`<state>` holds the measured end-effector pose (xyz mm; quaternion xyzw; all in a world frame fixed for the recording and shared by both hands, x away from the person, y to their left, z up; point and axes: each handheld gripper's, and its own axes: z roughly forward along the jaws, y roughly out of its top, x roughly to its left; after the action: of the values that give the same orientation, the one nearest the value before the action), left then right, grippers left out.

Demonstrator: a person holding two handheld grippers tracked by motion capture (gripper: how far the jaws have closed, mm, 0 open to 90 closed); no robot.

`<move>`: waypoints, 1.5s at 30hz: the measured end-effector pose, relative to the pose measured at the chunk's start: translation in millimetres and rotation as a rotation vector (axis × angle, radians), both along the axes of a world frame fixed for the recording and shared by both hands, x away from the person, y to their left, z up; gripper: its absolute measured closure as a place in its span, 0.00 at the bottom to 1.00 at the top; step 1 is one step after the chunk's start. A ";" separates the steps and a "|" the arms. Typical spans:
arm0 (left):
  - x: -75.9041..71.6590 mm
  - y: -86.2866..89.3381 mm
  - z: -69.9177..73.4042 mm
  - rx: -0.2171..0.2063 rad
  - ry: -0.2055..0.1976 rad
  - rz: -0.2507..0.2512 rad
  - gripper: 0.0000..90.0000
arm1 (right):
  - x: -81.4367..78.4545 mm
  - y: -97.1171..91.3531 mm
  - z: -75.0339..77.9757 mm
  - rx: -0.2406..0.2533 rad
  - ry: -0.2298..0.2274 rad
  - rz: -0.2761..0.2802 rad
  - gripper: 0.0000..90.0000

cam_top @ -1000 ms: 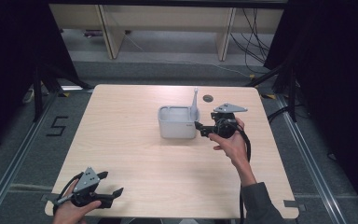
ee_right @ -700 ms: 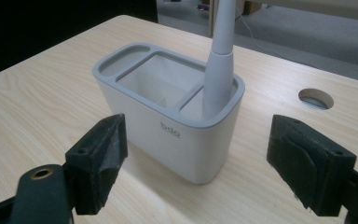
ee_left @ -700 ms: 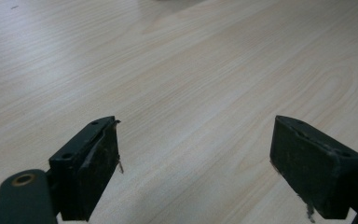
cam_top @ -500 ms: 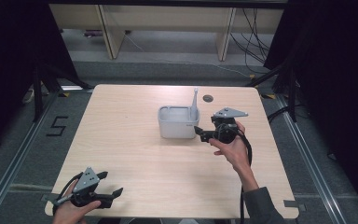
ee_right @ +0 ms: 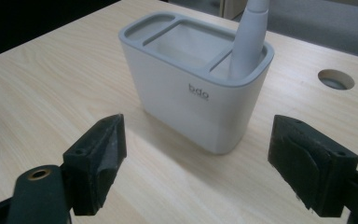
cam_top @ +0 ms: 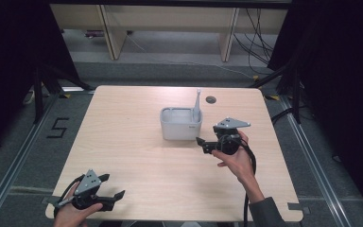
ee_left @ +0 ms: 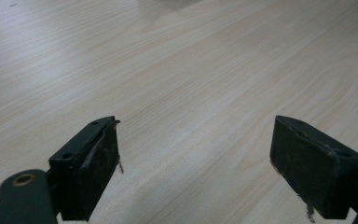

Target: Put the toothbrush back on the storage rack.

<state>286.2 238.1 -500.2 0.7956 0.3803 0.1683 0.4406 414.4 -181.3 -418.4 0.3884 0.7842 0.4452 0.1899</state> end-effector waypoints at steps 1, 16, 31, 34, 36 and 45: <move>-0.1 -0.1 0.2 0.000 0.000 -0.002 0.16 | -2.4 0.3 -1.0 0.001 0.019 -0.001 0.22; -0.4 0.9 0.9 0.005 0.001 0.001 0.16 | -19.6 11.1 -20.1 -0.020 0.048 0.034 0.22; -0.6 0.7 1.0 0.005 0.002 0.001 0.16 | -31.2 10.2 -37.0 -0.040 0.076 0.054 0.24; -0.7 0.5 0.8 0.008 0.003 -0.002 0.16 | -33.5 9.8 -40.0 -0.037 0.070 0.056 0.24; -0.6 0.6 1.1 0.008 0.003 -0.003 0.16 | -36.6 10.3 -42.1 -0.029 0.073 0.053 0.24; -1.1 -0.8 0.2 0.004 0.003 0.002 0.17 | -45.5 8.4 -43.5 -0.026 0.073 0.063 0.24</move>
<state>285.1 237.3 -500.0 0.7963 0.3813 0.1683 0.4385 368.9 -172.9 -461.9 0.3770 0.8080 0.4264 0.1521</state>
